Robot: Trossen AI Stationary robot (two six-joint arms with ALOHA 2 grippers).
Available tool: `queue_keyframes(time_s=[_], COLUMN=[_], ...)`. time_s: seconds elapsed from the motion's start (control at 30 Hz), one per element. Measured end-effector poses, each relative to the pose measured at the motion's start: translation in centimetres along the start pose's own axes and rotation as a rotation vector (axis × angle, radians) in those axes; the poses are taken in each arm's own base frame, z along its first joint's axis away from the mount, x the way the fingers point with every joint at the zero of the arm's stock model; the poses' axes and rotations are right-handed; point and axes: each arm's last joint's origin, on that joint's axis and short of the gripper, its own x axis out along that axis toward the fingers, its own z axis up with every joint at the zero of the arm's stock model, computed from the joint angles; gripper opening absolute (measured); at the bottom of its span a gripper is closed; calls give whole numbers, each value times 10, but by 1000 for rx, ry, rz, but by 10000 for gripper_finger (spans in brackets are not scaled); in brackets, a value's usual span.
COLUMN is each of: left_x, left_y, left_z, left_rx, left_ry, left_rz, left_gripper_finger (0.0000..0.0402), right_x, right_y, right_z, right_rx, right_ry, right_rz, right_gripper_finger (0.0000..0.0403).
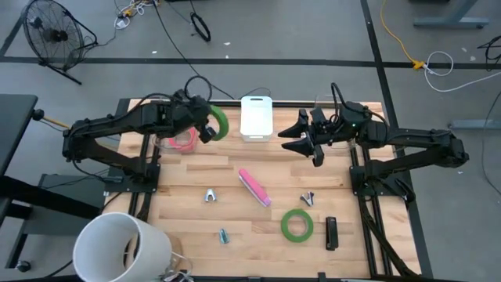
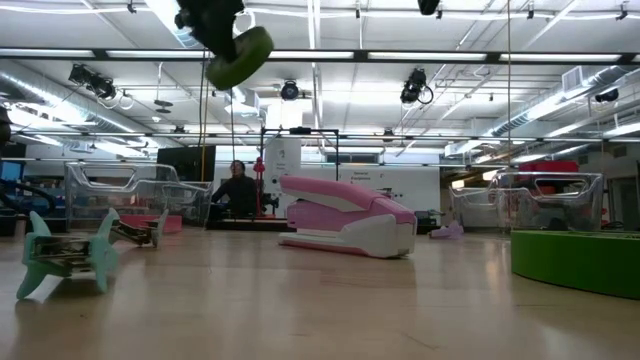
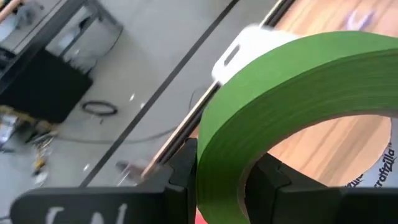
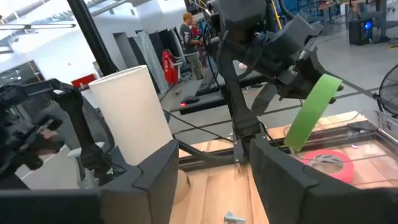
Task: Pick and place Stapler, Stapler remover, tape
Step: Put the top green tape into the left transparent bin
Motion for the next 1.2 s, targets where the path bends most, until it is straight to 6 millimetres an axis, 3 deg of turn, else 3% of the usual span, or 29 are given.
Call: queue_keyframes(time_s=[0.27, 0.53, 1.03, 1.2], left_x=[6, 11, 50, 59], left_y=[17, 33, 15, 10], left_z=[-20, -36, -93, -112], left_rx=[43, -26, -114, -63], left_ry=[206, 334, 430, 453], left_rz=[84, 257, 464, 520], left_gripper_finger=[91, 91, 91, 93], right_x=[0, 0, 0, 0], right_y=[-1, -1, -1, -1], right_z=[-3, -4, -4, -4], right_rx=[-16, -21, -30, -30], right_ry=[26, 40, 40, 40], right_rz=[-8, -12, -12, -12], right_gripper_finger=[181, 173, 172, 171])
